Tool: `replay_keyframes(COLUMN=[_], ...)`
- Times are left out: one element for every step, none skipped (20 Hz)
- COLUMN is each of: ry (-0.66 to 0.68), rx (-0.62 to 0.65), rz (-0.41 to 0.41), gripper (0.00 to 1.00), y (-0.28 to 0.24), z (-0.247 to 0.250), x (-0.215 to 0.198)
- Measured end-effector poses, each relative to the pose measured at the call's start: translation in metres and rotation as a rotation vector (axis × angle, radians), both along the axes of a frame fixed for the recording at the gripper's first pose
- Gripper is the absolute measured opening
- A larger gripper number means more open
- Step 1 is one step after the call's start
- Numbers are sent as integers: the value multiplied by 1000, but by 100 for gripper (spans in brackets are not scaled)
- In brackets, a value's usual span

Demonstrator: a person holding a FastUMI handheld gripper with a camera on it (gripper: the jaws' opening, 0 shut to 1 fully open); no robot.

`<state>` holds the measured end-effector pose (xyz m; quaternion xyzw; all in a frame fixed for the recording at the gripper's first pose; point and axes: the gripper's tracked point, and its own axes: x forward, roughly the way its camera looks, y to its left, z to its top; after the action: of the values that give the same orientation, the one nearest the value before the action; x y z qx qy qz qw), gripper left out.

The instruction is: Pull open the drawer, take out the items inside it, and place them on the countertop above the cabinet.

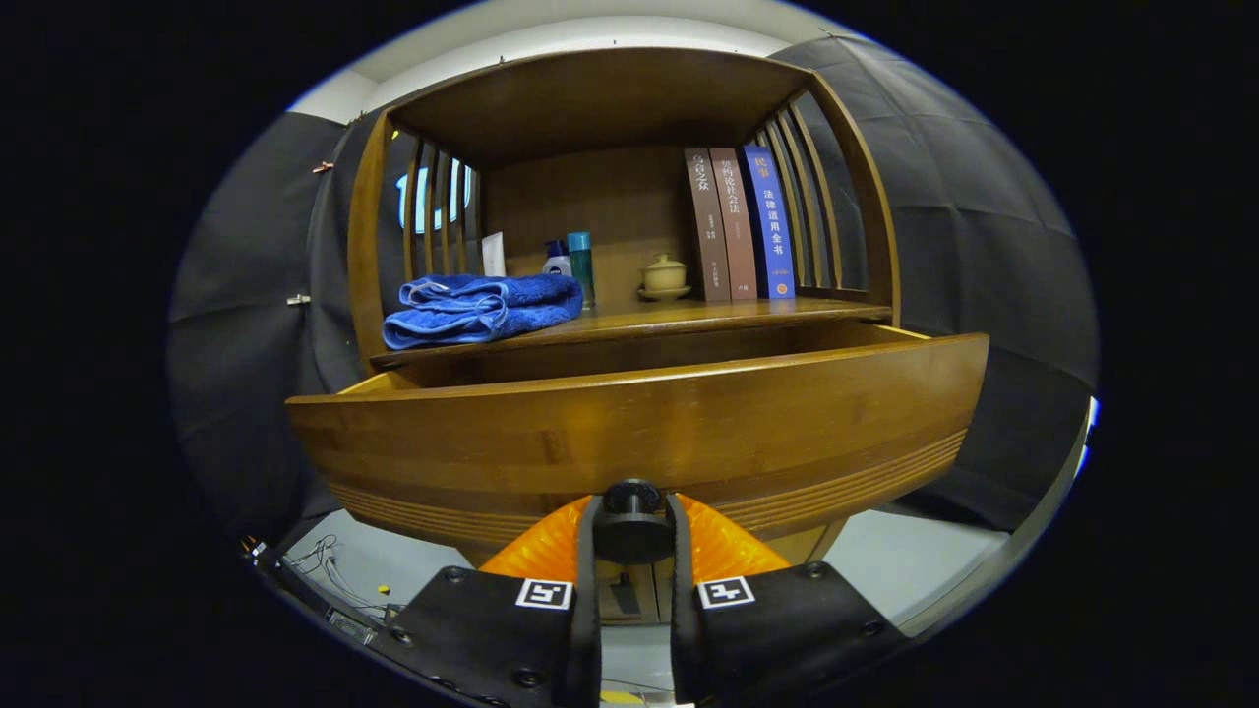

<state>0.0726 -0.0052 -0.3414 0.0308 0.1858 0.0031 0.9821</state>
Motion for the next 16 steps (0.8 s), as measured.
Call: replay_keyframes(ry=[2,1,2,10,21,6,17,14,22,19,21,17,18,16,22,29], rx=[0,-4,-5,-1,4,-1,-10,-9,-5,-6,-11,-17,-25,-34,-42,-35], rz=[0,0,0,0,5,9,9,9,8,10,13,14,14,14,16,33], gripper=[32,32,32,32,32,32,32,32,32,32,32,32,32,32,33,43], y=[-1,-2,-3,-3,-2,-3,-4,-3,-2,-2,-1,-2,-1,-2,-2,2], z=[1,2,1,-1,-4,2,-2,1,1,1,0,0,0,0,-1,0], x=[-8,-15,-22,-29,-37,-38,-40,-42,-44,-44,-44,-44,-44,-45,-45,-48])
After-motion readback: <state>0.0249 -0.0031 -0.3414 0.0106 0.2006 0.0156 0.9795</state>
